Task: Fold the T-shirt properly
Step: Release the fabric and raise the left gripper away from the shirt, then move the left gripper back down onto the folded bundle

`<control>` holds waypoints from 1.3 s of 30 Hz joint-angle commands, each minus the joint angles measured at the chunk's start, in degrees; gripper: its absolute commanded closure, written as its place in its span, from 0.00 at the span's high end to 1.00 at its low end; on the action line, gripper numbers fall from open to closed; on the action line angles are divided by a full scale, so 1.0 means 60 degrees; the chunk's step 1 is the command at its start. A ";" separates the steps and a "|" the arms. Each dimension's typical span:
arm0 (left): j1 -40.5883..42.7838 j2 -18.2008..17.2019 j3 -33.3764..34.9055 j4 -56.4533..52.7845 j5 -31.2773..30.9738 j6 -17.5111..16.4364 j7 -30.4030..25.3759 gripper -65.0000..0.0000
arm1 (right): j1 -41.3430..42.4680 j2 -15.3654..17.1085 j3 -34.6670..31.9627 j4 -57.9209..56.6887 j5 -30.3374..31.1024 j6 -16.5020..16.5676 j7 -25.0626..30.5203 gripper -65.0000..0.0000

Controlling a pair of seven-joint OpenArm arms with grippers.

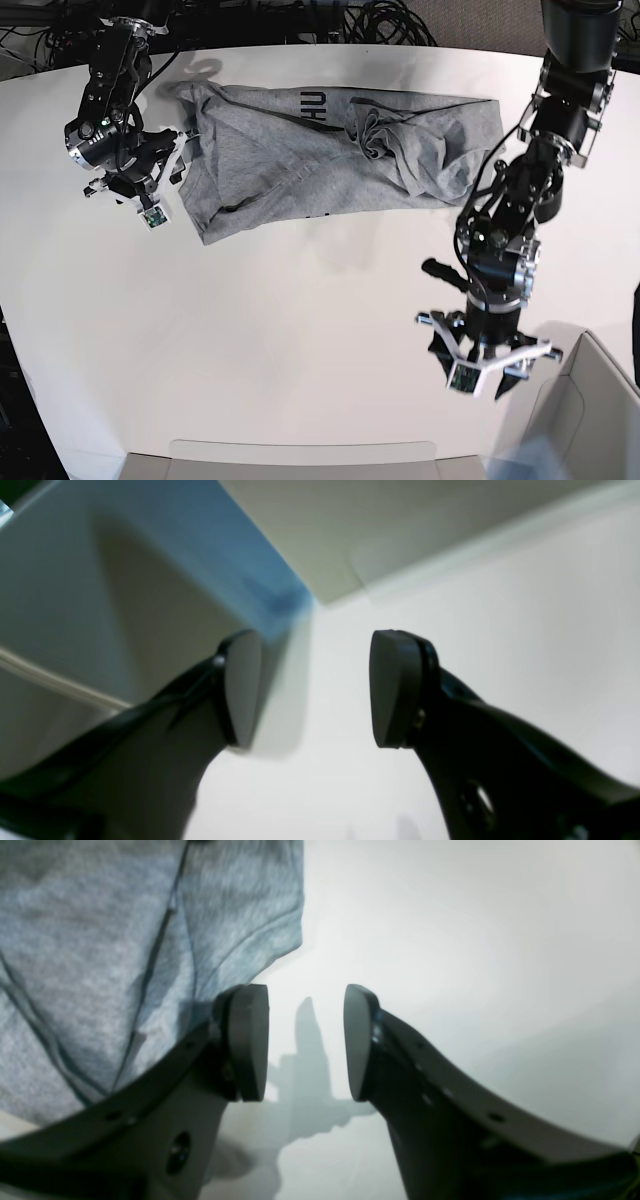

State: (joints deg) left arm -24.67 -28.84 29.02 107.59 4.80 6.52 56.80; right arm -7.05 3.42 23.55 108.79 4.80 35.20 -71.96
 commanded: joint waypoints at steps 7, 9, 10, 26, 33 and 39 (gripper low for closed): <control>0.4441 0.0829 -0.1722 0.1695 0.0702 0.0151 0.0036 0.54 | 0.0142 0.0141 0.0053 0.0176 0.0072 0.0075 0.0133 0.38; 0.5261 0.1342 -0.1708 0.1695 0.0922 0.0151 -0.0067 0.53 | 0.0200 0.0141 0.0053 0.0161 0.0072 0.0075 0.0133 0.38; 0.5686 0.1576 -0.1634 0.1709 0.0937 0.0136 -0.0125 0.51 | 0.0230 0.0141 0.0038 0.0161 0.0072 0.0075 0.0133 0.38; 0.7283 0.3525 -0.1180 0.1724 0.0966 0.0664 -0.0330 0.46 | 0.0581 0.0727 -0.0592 -0.0616 0.0072 0.0075 0.0573 0.38; 0.7591 0.3803 -0.0755 0.1709 0.0966 0.0678 -0.0345 0.46 | 0.0552 0.0785 -0.0665 -0.1099 0.0072 0.0075 0.1276 0.38; 0.7591 0.3818 -0.0960 0.1695 0.0966 0.0693 -0.0242 0.46 | 0.0552 0.0858 -0.0797 -0.1099 0.0072 0.0075 0.1276 0.38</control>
State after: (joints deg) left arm 20.95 -6.00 23.46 116.86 10.26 10.31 55.94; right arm -4.62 7.90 18.61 101.19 4.80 35.20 -65.28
